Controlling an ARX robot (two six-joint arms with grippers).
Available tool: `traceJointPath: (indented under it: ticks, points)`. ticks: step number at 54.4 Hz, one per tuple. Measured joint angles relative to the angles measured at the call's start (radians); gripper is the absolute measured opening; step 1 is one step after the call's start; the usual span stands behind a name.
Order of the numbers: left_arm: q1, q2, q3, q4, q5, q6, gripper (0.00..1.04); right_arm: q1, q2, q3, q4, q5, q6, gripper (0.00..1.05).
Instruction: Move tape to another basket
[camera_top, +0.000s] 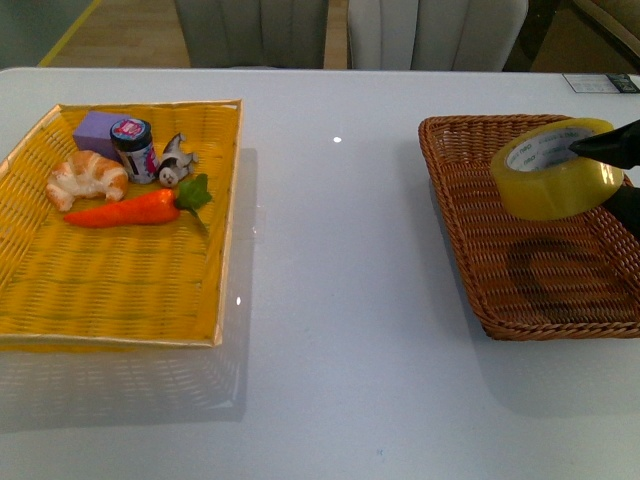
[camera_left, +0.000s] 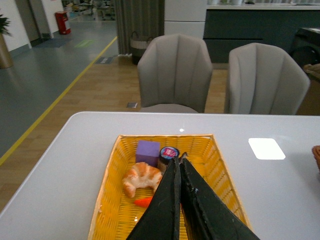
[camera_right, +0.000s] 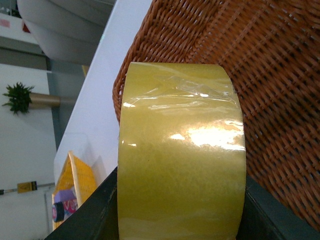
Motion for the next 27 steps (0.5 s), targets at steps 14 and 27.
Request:
traceJointPath:
  ticks: [14,27]
  points:
    - [0.003,-0.149,-0.055,-0.095,0.007,0.0,0.02,0.013,0.123,0.086,0.004,0.024,0.047,0.48]
    - [0.003,-0.229,-0.101,-0.119,0.009,0.0,0.02,0.019,0.16,0.113,-0.003,0.032,0.066,0.48]
